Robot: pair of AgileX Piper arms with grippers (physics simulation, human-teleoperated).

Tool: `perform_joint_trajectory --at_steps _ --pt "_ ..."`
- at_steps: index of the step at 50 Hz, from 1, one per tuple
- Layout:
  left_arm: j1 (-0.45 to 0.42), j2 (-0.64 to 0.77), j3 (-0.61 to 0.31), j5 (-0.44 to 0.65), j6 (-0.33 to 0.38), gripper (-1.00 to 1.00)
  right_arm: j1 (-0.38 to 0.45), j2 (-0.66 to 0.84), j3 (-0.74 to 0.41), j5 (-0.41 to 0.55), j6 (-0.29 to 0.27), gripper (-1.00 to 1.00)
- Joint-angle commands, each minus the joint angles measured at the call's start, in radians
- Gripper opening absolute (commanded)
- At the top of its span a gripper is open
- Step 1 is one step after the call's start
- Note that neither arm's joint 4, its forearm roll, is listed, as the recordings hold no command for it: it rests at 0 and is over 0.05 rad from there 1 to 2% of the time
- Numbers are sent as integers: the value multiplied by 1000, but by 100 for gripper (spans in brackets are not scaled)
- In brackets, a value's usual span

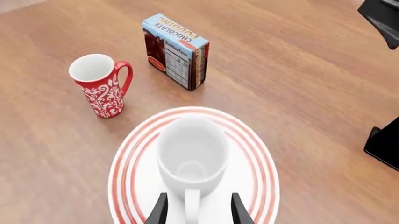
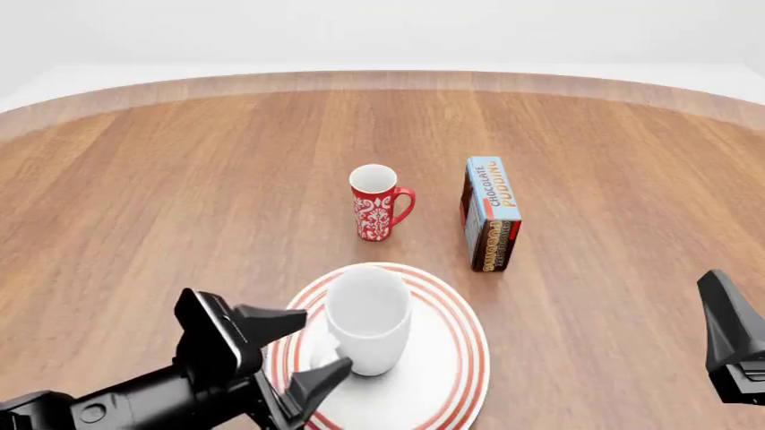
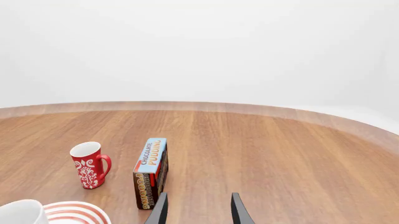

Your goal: Pick up the white mug and put it on the plate, and put the chocolate pudding to the right of the plate.

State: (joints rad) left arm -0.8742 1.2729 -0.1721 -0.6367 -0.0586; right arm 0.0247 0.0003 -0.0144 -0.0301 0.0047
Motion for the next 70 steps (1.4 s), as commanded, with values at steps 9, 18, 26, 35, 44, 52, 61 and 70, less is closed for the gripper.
perform_joint_trajectory --at_steps 9,18,26,35,44,52,61,70 --pt "1 -227 -46 211 56 100 0 0 0 0 0 100" --pt "19 -340 -76 311 94 100 0 0 0 0 0 100" --pt "31 -418 -97 380 120 100 0 0 0 0 0 100" --pt "47 -503 -124 450 147 100 0 0 0 0 0 100" --pt "72 -591 -146 515 175 100 0 0 0 0 -1 100" --pt "108 -675 -160 580 193 100 0 0 1 -7 -11 100" --pt "192 -781 -157 632 192 100 0 0 1 -8 -12 100" --pt "308 -878 -141 676 186 100 0 0 2 -8 -11 100"
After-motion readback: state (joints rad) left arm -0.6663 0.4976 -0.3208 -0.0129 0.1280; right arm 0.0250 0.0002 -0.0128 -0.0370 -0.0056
